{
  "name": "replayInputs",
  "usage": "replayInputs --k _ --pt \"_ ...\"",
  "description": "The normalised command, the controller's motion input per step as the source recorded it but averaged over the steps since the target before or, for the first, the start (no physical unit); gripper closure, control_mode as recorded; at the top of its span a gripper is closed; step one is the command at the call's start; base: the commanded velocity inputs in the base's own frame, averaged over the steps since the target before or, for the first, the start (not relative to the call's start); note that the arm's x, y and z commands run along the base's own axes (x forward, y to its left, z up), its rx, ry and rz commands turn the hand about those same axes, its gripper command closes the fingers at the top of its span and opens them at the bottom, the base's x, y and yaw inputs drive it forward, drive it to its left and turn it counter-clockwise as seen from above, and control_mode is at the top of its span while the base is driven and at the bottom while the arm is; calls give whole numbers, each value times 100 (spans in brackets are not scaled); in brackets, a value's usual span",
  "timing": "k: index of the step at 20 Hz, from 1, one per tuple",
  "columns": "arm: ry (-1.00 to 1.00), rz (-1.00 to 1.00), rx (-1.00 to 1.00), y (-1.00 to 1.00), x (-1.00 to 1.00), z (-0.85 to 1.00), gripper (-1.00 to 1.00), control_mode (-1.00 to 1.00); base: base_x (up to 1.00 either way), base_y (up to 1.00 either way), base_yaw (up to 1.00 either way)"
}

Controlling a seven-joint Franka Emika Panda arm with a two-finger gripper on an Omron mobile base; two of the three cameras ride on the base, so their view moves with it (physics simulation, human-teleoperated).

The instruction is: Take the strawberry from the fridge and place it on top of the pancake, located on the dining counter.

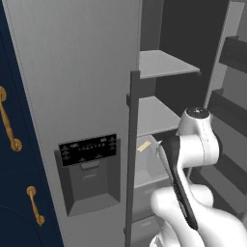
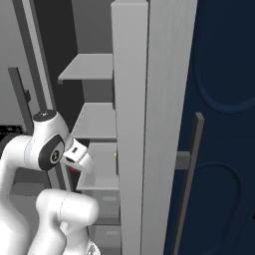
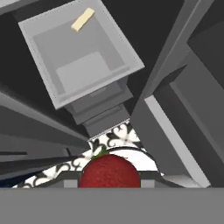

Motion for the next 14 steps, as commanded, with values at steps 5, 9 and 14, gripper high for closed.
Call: replayInputs --k 5,9,14 --pt "-2 3 1 -17 0 -18 100 -100 0 0 0" --pt "0 0 0 0 0 0 100 -100 0 0 0" --pt "-3 0 0 0 -9 -1 100 100 -56 10 -4"
